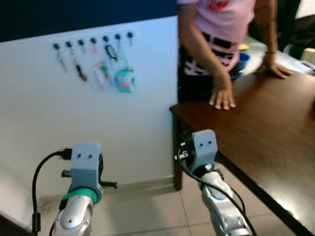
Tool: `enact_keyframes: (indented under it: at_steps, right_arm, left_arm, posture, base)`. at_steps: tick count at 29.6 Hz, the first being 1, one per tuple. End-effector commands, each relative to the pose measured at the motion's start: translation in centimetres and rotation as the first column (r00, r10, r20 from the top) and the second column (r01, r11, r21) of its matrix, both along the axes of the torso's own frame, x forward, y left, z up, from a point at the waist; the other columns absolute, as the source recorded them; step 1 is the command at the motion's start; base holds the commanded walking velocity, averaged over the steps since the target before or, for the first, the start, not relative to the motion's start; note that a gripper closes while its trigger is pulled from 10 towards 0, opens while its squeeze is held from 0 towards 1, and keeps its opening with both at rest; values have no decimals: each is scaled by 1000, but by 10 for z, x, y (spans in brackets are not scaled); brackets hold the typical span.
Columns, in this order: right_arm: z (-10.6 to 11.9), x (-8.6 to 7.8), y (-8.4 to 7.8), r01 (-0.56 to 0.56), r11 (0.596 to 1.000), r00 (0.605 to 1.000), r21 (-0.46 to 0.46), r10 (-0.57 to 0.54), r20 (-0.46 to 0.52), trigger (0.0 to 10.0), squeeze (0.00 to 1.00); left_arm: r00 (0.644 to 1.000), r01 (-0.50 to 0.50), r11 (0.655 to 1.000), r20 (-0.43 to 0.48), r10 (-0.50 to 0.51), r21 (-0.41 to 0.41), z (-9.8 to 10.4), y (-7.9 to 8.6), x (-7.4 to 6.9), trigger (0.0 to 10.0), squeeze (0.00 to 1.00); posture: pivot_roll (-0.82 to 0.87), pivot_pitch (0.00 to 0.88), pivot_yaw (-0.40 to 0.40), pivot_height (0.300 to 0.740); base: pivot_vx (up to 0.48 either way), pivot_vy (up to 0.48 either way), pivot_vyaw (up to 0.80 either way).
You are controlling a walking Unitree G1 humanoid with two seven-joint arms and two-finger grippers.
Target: Hang keys on a hook
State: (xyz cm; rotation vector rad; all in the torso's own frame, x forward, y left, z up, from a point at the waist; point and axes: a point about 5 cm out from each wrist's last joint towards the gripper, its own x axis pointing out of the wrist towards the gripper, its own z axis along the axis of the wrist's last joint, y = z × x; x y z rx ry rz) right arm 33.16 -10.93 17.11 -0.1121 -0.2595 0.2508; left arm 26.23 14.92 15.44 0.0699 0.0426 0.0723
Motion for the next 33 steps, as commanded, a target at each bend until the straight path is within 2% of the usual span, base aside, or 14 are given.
enact_keyframes:
  at_steps: [1,3,6,9,16,19,20,21,24,30,31,33]
  right_arm:
    - [-2,-3,1,-4,1000,1000,-8,4,-11,10000,0]
    - [-1,-4,0,-6,1000,1000,-19,6,-10,10000,0]
    - [2,-6,-4,-13,999,1000,-53,13,-3,10000,0]
    - [7,-9,-12,1,997,1000,-83,-1,-2,10000,0]
    - [14,-14,-10,14,996,1000,-85,-13,2,10000,0]
    - [11,-16,-9,17,997,1000,-70,-17,-7,10000,0]
    - [5,-15,-9,25,999,1000,-35,-25,-15,10000,0]
    - [-7,-14,-8,36,999,998,-31,-37,-41,10000,0]
    - [-17,-8,0,28,1000,997,5,-28,-72,10000,0]
    - [-16,-5,4,-5,1000,996,-10,4,-92,10000,0]
    - [-20,-5,3,-19,1000,992,19,21,-123,10000,0]
    - [-22,-6,4,-29,1000,990,7,30,-137,10000,0]
  left_arm:
    - [1000,-10,1000,-14,10,9,-9,5,1,10000,0]
    - [999,-29,999,-23,29,-14,-13,8,2,10000,0]
    - [998,-56,998,-34,56,-2,-17,11,2,10000,0]
    - [998,-54,998,-29,54,-9,-23,11,3,10000,0]
    - [999,-32,999,-8,32,-9,-24,9,9,10000,0]
    - [1000,-19,1000,12,19,-19,-20,5,12,10000,0]
    - [1000,-18,999,18,19,-47,-20,4,13,10000,0]
    - [1000,-24,999,3,24,-32,-23,4,15,10000,0]
    - [1000,-11,999,4,11,-41,-20,9,15,10000,0]
    - [998,-53,998,26,54,-46,-19,20,14,10000,0]
    - [998,-59,997,32,61,-58,-21,20,12,10000,0]
    - [998,-62,996,26,64,-56,-23,19,11,10000,0]
  posture:
    - [-14,79,184,740]
    - [-14,79,184,740]
    - [-40,86,168,740]
    - [-124,105,111,740]
    - [-164,110,100,740]
    - [-141,97,122,740]
    - [-107,72,164,740]
    - [-71,74,184,740]
    - [-79,70,177,740]
    - [-74,73,167,740]
    - [-75,80,171,740]
    - [-88,80,177,740]
  base:
    - [0,0,800]
    - [0,0,800]
    - [0,0,800]
    - [0,0,800]
    - [0,0,800]
    - [0,0,800]
    - [0,0,800]
    - [0,0,800]
    - [0,0,800]
    - [0,0,800]
    - [0,0,0]
    - [0,0,0]
